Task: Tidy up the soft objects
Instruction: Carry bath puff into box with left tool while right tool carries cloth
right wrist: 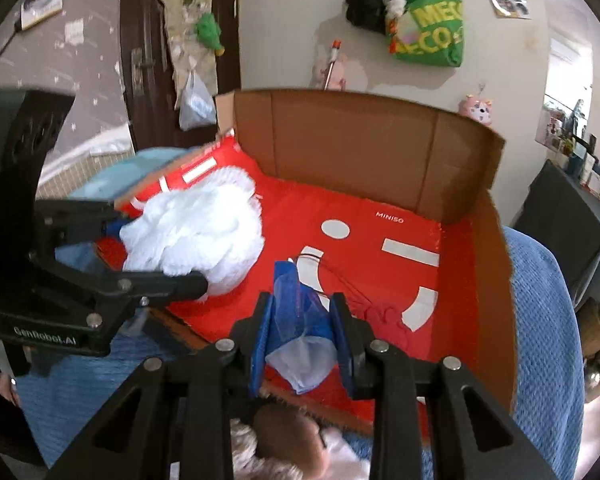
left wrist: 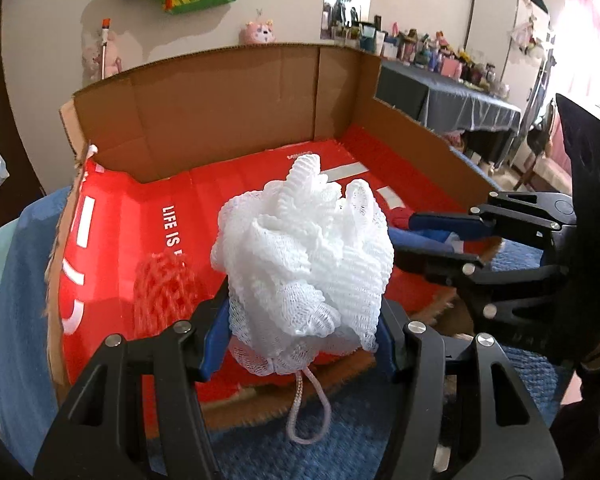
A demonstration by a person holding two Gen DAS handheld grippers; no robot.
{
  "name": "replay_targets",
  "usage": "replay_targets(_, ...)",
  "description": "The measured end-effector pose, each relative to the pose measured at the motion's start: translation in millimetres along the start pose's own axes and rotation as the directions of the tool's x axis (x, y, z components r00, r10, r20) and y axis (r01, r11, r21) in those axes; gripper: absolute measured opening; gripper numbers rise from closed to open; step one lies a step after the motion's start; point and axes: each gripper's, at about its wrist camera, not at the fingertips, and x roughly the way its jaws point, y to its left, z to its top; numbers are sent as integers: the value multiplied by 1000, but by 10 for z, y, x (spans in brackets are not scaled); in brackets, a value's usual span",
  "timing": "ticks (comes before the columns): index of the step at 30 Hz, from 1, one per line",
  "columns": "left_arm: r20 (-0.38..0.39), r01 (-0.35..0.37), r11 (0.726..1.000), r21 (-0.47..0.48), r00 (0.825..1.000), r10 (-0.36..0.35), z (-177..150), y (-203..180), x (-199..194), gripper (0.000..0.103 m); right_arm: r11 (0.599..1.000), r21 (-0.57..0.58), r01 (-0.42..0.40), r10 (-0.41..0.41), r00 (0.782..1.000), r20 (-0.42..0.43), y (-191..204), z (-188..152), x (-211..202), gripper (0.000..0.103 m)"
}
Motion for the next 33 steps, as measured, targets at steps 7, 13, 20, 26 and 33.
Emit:
replay_targets(7,-49,-6,1000,24,999,7,81,67,229,56,998,-67,6,-11,997,-73,38,19,245,32)
replay_targets(13,-74,-5,999,33,997,8,79,92,350,56,997,-81,6,-14,995,-99,11,17,350,32)
replay_targets(20,-76,-11,999,36,997,14,86,98,395,57,996,-94,0,-11,994,-111,9,27,397,35)
replay_targets(26,-76,-17,999,41,997,20,85,90,399,60,996,-87,-11,1,992,-123,3,16,432,36)
replay_targets(33,-74,-22,998,52,997,26,95,61,394,62,997,-74,-25,15,991,-134,-7,6,465,41)
